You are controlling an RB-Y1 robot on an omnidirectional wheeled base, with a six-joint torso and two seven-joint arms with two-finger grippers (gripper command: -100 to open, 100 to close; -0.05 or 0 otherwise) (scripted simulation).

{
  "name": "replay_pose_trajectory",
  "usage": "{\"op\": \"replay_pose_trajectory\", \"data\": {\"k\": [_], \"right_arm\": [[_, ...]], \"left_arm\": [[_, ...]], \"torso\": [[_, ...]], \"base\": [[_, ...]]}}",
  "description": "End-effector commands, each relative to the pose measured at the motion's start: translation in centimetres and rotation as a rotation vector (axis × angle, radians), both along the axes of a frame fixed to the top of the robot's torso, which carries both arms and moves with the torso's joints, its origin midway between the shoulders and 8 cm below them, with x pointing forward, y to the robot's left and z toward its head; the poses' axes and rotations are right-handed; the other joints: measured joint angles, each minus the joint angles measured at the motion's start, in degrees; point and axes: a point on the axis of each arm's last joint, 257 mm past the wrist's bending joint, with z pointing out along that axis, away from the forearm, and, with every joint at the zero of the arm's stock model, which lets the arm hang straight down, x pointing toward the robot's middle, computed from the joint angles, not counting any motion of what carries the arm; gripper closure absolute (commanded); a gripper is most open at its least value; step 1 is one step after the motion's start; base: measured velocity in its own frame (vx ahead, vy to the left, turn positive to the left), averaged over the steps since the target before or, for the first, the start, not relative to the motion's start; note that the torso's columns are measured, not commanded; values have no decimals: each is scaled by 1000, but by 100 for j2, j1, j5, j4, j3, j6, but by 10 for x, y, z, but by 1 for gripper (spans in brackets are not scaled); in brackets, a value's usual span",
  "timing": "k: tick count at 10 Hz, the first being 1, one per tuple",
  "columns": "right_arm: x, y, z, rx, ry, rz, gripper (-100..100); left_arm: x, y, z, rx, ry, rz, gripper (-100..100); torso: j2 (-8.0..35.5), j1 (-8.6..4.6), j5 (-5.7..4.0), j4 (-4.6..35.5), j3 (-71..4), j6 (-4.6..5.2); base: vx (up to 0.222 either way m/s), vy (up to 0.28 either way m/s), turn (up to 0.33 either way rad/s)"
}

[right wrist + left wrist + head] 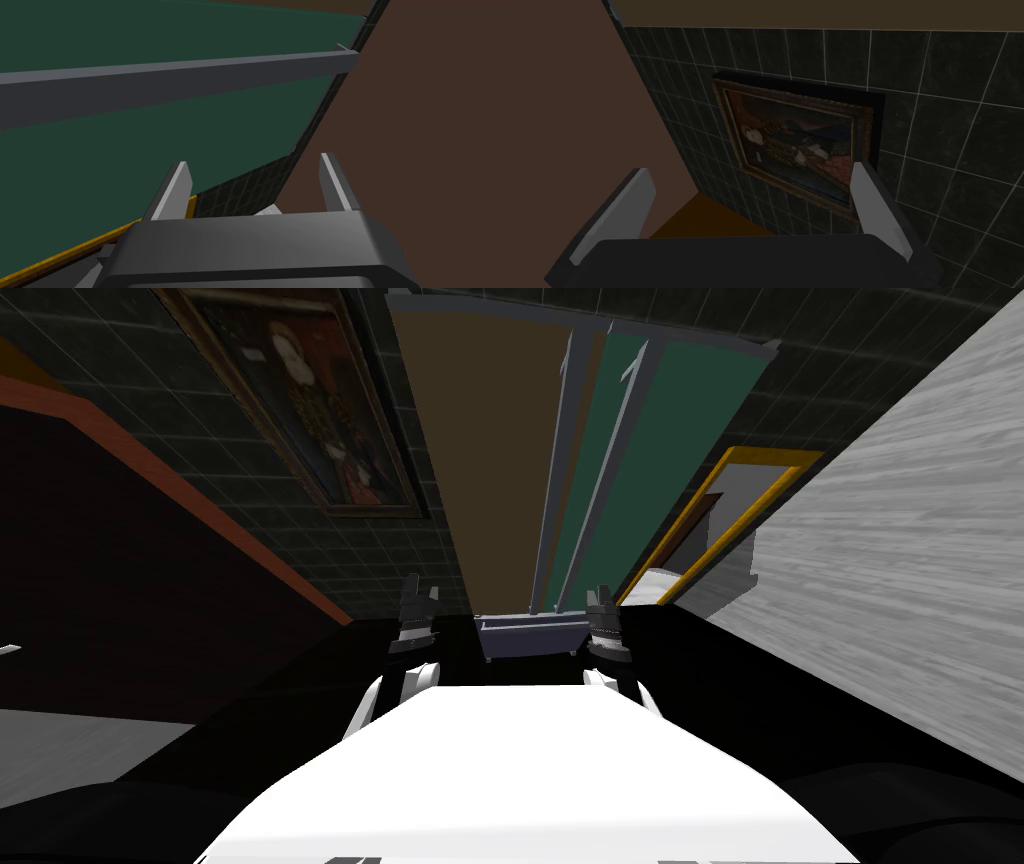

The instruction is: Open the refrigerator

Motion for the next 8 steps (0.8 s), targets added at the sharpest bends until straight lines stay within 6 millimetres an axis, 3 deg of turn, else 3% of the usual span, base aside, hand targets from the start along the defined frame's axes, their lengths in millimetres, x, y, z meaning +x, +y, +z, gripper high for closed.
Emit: {"op": "replay_pose_trajectory", "data": {"k": [1, 8], "right_arm": [[0, 0, 0, 0, 0, 0, 0], [0, 0, 0, 0, 0, 0, 0]], "left_arm": [[0, 0, 0, 0, 0, 0, 0], [0, 0, 0, 0, 0, 0, 0]], "torso": [[232, 0, 0, 235, -467, 0], [3116, 0, 0, 3114, -6227, 0]], "base": [[0, 0, 0], [0, 0, 0]]}}
